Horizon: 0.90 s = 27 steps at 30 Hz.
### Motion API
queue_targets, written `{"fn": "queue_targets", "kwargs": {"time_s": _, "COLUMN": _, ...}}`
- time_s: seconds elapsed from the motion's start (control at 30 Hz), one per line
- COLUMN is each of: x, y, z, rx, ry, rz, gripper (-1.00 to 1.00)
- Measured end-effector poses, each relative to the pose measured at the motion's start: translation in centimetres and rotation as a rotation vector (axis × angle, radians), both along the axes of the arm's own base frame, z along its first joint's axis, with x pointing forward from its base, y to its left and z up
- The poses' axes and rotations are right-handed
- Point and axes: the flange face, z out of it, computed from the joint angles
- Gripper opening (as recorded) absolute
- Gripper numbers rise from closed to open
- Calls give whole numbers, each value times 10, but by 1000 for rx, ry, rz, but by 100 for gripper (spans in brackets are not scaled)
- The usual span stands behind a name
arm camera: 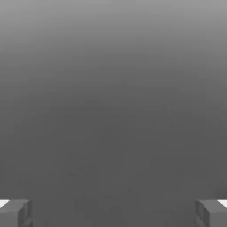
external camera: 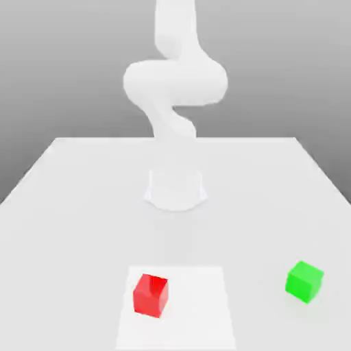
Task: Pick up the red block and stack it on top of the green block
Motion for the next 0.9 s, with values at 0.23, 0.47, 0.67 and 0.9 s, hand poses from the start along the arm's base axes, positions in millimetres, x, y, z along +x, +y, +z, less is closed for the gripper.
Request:
{"fn": "queue_targets", "kwargs": {"time_s": 0.23, "x": 65, "y": -16, "z": -154, "rx": 32, "ry": 240, "rz": -82, "gripper": 0}}
{"fn": "queue_targets", "kwargs": {"time_s": 0.47, "x": 72, "y": -32, "z": -309, "rx": 67, "ry": 473, "rz": -165, "gripper": 0}}
{"fn": "queue_targets", "kwargs": {"time_s": 0.67, "x": 36, "y": -42, "z": -431, "rx": 101, "ry": 672, "rz": -240, "gripper": 0}}
{"fn": "queue_targets", "kwargs": {"time_s": 0.9, "x": 27, "y": -41, "z": -513, "rx": 106, "ry": 710, "rz": -251, "gripper": -100}}
